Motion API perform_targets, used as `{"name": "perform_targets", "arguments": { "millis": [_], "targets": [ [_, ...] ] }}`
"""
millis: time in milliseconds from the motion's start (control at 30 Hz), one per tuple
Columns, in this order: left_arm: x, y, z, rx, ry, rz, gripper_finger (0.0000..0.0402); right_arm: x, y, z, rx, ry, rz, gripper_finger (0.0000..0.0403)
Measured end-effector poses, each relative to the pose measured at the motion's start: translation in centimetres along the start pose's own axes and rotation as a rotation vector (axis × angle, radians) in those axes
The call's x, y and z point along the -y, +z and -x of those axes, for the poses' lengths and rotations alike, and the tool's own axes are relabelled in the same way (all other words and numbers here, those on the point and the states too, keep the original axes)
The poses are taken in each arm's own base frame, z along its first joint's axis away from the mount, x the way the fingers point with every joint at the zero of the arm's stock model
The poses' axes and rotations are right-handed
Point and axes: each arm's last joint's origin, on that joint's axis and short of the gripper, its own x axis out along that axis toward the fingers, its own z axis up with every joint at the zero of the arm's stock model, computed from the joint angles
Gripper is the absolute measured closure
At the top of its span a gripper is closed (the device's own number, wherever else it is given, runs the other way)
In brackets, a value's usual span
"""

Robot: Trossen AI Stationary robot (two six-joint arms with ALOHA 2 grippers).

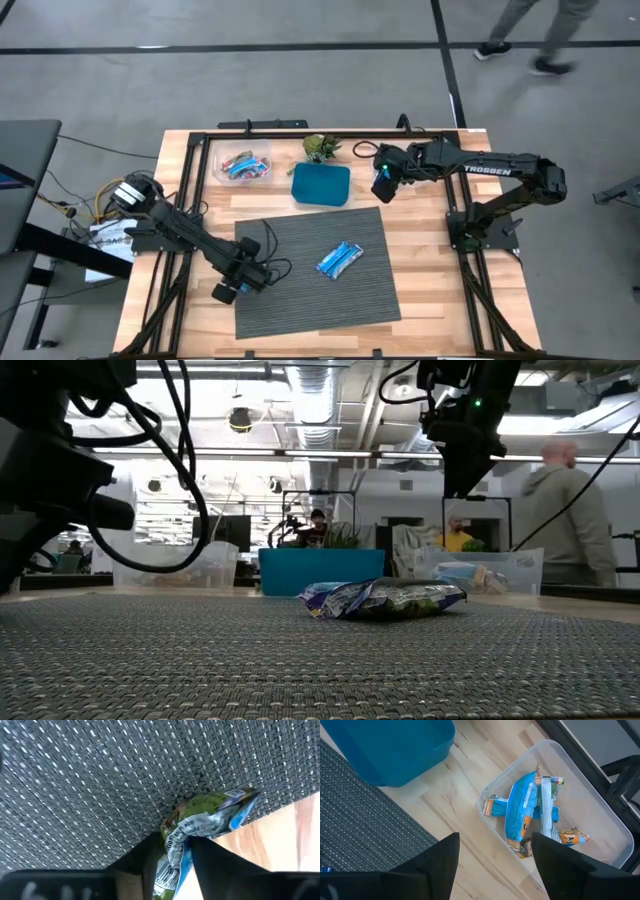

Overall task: Pick and place Granola Bars by type
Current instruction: Put the blue granola bar into the blue bin

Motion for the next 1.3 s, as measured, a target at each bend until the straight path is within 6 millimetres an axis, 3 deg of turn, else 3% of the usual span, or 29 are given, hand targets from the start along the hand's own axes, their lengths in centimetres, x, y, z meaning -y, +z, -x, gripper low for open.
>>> {"name": "perform_targets", "arguments": {
  "millis": [200,333,467,567,733,933,1100,1300],
  "targets": [
    [0.3,1.0,1.7,0.064,-0.026,0.033,0.0390,0.0,0.0,0.0,0.004,0.001,-0.002,0.0163],
    [0.1,1.4,3.3,0.119,-0.031,0.154,0.0394,-0.1,0.1,0.0,0.006,0.012,-0.004,0.0163],
    [-1.5,1.5,5.8,0.239,0.014,0.402,0.0397,-0.5,0.4,0.0,0.020,0.116,-0.019,0.0163],
    [-3.8,1.3,8.3,0.382,0.086,0.601,0.0399,-0.9,0.9,0.1,0.046,0.218,-0.029,0.0163],
    [-9.0,0.9,13.1,0.791,0.202,0.882,0.0399,-1.4,1.6,0.3,0.095,0.332,-0.047,0.0163],
    [-16.2,-0.5,16.9,1.155,0.245,1.045,0.0400,-1.5,1.9,0.4,0.123,0.351,-0.059,0.0163],
    [-21.3,-1.8,16.2,1.184,0.255,1.141,0.0401,-1.5,2.0,0.4,0.129,0.352,-0.062,0.0163],
    [-24.9,-0.4,14.0,1.221,0.158,1.108,0.0401,-1.3,2.1,0.4,0.141,0.350,-0.070,0.0163]
  ]
}}
